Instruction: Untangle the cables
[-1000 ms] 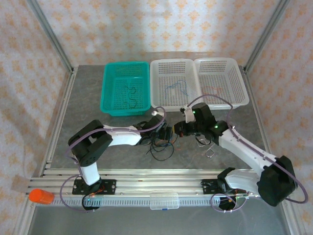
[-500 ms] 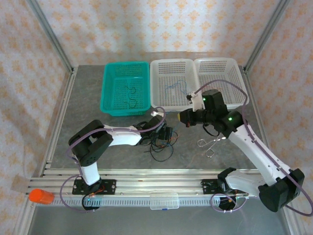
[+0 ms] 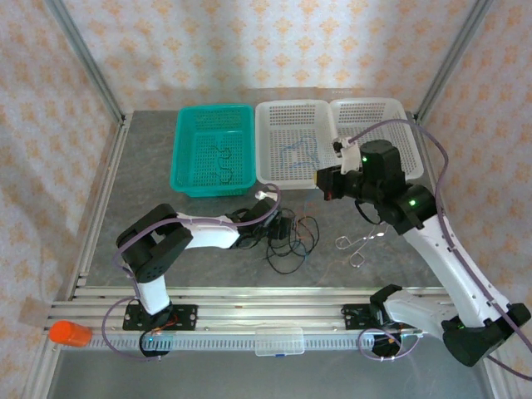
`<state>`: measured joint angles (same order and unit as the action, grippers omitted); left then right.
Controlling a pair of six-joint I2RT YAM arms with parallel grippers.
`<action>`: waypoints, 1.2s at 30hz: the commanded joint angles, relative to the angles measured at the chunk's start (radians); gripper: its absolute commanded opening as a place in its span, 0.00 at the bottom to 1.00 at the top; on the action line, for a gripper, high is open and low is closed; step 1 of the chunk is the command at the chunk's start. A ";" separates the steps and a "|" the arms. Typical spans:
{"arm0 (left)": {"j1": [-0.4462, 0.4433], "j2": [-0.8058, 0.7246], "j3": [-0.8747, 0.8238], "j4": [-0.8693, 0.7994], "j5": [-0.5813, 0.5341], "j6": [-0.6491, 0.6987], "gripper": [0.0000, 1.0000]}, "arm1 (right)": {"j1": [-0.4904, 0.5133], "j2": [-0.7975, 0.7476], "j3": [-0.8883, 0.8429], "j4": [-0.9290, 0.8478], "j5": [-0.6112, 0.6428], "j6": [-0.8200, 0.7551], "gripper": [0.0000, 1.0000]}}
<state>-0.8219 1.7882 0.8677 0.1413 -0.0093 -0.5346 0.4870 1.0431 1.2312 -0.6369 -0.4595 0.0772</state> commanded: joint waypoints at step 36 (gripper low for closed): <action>-0.078 -0.354 0.132 0.028 0.018 0.214 0.85 | -0.007 0.160 -0.040 0.239 -0.107 0.373 0.00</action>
<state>-0.8959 1.4097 0.9672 0.1761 -0.0086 -0.3588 0.4870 1.2060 1.1984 -0.4259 -0.5228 0.4347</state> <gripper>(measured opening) 0.853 0.048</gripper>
